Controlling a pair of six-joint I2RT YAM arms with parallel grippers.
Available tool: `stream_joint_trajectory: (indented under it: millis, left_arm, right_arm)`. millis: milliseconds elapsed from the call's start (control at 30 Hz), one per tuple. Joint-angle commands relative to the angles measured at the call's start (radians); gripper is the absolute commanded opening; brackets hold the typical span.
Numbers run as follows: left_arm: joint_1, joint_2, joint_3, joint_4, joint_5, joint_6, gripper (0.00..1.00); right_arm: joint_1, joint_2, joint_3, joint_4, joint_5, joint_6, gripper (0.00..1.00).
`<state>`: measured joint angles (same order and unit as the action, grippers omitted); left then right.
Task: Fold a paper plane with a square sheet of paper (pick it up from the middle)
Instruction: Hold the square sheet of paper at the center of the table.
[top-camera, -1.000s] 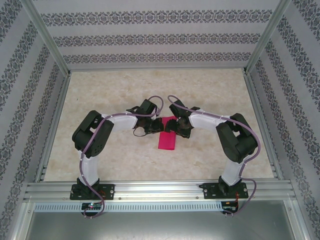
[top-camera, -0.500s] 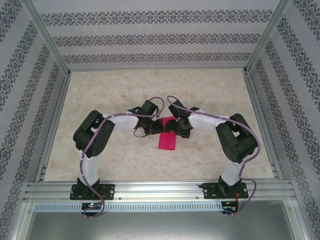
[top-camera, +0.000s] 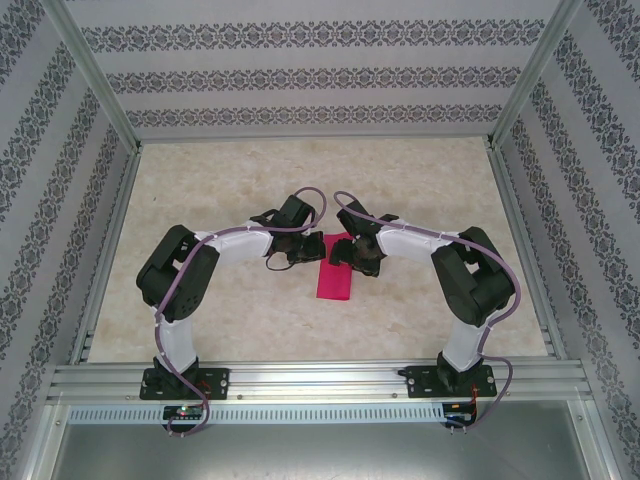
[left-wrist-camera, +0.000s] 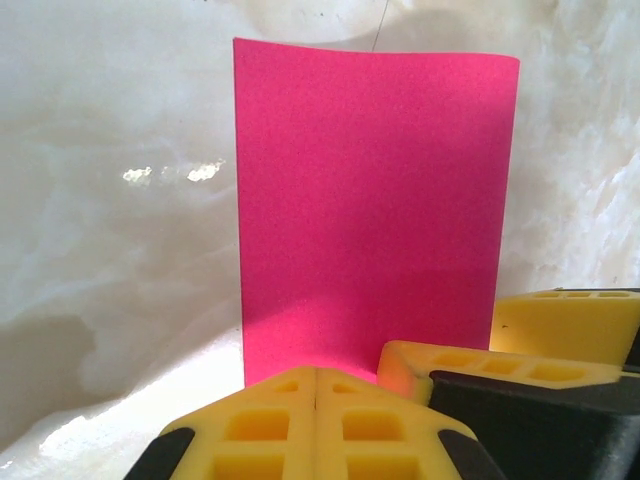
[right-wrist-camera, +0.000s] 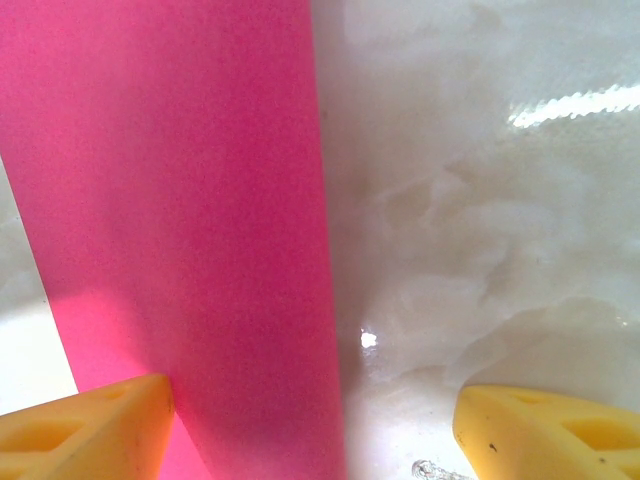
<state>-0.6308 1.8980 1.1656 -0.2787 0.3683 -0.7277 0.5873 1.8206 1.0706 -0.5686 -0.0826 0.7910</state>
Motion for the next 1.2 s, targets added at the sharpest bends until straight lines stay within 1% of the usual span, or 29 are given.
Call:
stream_joint_trajectory:
  millis: [0,133,233,467,633,833,967,1067,1167]
  left_arm:
    - [-0.010,-0.006,0.012,-0.004,0.013,0.004,0.00]
    - [-0.011,0.033,0.023,0.007,0.066,-0.002,0.00]
    - [-0.011,0.056,0.034,-0.012,0.073,-0.002,0.00]
    - [-0.011,0.084,0.039,-0.024,0.071,-0.001,0.00]
    - [-0.011,0.102,0.045,-0.075,0.045,0.023,0.00]
    - [-0.011,0.109,0.038,-0.098,0.025,0.042,0.00]
    - [-0.011,0.108,0.033,-0.104,0.019,0.049,0.00]
    - [-0.010,0.108,0.032,-0.110,0.016,0.056,0.00]
    - [-0.011,0.111,0.033,-0.109,0.017,0.058,0.00]
  right_arm:
    - [0.005,0.139,-0.079,0.060,-0.001,0.000,0.78]
    - [0.006,0.142,-0.081,0.065,-0.002,0.005,0.78]
    - [0.008,0.146,-0.079,0.065,-0.004,0.004,0.78]
    - [0.010,0.146,-0.075,0.060,-0.004,0.004,0.78]
    - [0.011,0.144,-0.071,0.056,-0.004,0.002,0.78]
    - [0.011,0.134,-0.059,0.049,-0.009,-0.005,0.79]
    - [0.003,0.068,-0.027,0.035,-0.012,-0.028,0.79]
    - [-0.013,-0.035,-0.017,0.044,-0.014,-0.046,0.81]
    - [-0.049,-0.158,-0.042,0.064,-0.018,-0.050,0.83]
